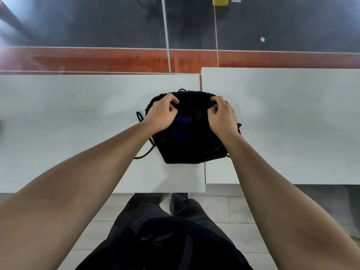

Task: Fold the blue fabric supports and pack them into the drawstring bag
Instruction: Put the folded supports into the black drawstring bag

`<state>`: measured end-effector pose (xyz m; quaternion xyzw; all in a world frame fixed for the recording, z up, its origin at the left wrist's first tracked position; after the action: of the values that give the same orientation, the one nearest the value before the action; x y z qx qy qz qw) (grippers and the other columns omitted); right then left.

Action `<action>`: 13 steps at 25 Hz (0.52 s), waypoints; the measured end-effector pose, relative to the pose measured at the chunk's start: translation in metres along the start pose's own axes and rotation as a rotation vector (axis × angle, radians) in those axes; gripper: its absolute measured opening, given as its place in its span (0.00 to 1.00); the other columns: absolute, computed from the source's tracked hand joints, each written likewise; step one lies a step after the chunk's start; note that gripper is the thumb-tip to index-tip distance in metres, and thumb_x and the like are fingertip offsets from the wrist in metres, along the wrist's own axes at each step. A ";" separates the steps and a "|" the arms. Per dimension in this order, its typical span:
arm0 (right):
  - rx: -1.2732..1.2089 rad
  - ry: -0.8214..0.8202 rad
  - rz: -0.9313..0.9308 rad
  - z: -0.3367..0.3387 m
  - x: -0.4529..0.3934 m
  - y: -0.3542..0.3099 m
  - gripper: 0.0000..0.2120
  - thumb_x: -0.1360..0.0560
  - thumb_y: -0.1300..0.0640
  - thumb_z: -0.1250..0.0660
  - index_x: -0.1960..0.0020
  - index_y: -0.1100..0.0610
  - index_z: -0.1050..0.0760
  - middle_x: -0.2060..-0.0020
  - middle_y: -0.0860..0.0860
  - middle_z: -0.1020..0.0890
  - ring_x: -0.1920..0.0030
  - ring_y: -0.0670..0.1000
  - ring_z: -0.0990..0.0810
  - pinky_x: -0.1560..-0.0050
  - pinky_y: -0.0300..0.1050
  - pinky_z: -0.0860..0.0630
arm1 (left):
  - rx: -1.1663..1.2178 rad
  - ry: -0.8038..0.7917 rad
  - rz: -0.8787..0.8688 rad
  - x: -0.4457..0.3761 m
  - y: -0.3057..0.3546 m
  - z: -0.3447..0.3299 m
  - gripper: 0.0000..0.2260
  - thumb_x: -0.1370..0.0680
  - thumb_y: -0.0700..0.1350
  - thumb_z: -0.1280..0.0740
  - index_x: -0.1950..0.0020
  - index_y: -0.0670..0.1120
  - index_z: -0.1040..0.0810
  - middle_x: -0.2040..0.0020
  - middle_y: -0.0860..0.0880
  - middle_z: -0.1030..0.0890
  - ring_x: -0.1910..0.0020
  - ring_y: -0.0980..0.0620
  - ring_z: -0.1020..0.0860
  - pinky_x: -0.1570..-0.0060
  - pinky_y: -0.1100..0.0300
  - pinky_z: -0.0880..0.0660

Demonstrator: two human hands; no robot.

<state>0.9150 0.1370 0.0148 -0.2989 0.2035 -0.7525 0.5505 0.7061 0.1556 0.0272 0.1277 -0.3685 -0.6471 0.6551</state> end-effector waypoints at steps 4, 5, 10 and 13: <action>0.034 0.011 0.119 -0.007 0.014 -0.017 0.16 0.21 0.57 0.39 0.35 0.52 0.24 0.46 0.49 0.21 0.43 0.52 0.24 0.42 0.47 0.28 | -0.072 -0.009 -0.107 0.019 0.008 0.005 0.10 0.23 0.42 0.38 0.47 0.53 0.20 0.56 0.55 0.17 0.56 0.55 0.21 0.50 0.53 0.22; 0.047 0.010 0.166 -0.011 0.018 -0.025 0.15 0.21 0.57 0.39 0.35 0.52 0.24 0.47 0.49 0.21 0.44 0.52 0.24 0.41 0.48 0.27 | -0.107 0.036 -0.130 0.026 0.009 0.010 0.10 0.23 0.42 0.39 0.47 0.52 0.20 0.55 0.55 0.17 0.56 0.55 0.21 0.51 0.54 0.23; 0.110 0.043 0.368 -0.038 0.030 -0.079 0.13 0.22 0.58 0.38 0.39 0.54 0.22 0.49 0.52 0.19 0.46 0.55 0.24 0.41 0.52 0.26 | -0.246 0.305 -0.117 0.064 -0.011 0.050 0.08 0.22 0.43 0.39 0.46 0.49 0.23 0.48 0.52 0.19 0.51 0.48 0.22 0.52 0.51 0.24; 0.162 0.001 0.479 -0.063 0.043 -0.119 0.14 0.22 0.58 0.39 0.38 0.55 0.23 0.43 0.53 0.19 0.42 0.56 0.24 0.38 0.51 0.29 | -0.326 0.393 -0.076 0.089 -0.042 0.075 0.11 0.21 0.44 0.38 0.40 0.48 0.23 0.45 0.49 0.20 0.47 0.44 0.24 0.45 0.49 0.27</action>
<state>0.7798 0.1318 0.0535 -0.1965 0.2080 -0.6145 0.7353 0.6165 0.0896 0.0803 0.1575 -0.1197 -0.6850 0.7011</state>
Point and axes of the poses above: each hand's wrist, its own x-axis away from the middle knuckle, its own z-axis out of the back of the hand, y = z × x, the point moved 2 cm from there along -x, towards the middle knuckle
